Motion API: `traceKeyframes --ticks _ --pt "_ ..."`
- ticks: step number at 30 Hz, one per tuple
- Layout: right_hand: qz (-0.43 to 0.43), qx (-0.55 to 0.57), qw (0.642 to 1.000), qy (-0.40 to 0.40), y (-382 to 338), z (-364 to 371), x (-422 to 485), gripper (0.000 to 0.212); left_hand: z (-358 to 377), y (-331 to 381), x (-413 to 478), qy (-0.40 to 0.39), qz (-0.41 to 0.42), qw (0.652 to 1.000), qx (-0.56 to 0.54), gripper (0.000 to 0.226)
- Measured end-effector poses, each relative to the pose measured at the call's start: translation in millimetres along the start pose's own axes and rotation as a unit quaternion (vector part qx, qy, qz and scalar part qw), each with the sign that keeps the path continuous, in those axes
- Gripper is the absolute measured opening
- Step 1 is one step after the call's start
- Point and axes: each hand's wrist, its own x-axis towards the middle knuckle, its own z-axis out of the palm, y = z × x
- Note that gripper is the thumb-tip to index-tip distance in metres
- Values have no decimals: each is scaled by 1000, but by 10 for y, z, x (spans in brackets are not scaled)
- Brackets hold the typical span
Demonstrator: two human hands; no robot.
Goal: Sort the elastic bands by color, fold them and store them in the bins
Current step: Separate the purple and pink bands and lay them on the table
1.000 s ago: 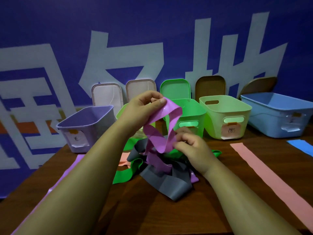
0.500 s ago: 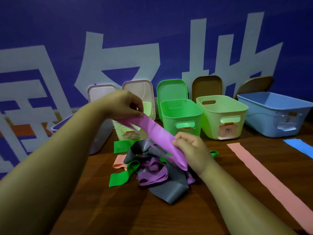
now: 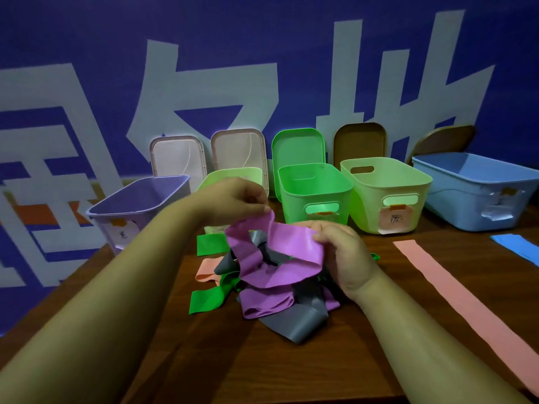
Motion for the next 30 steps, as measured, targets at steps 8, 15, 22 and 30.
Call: traceKeyframes --ticks 8,15,22,30 --pt "31 -23 999 2 87 9 56 25 327 211 -176 21 -101 988 -111 25" --pt "45 -21 999 -6 108 22 62 16 464 310 -319 -63 -188 969 -146 31" --pt "47 -56 997 22 93 -5 32 32 551 365 -299 20 -208 959 -193 10" --pt "57 -31 998 -16 97 27 11 10 32 524 -157 111 -160 968 -157 8"
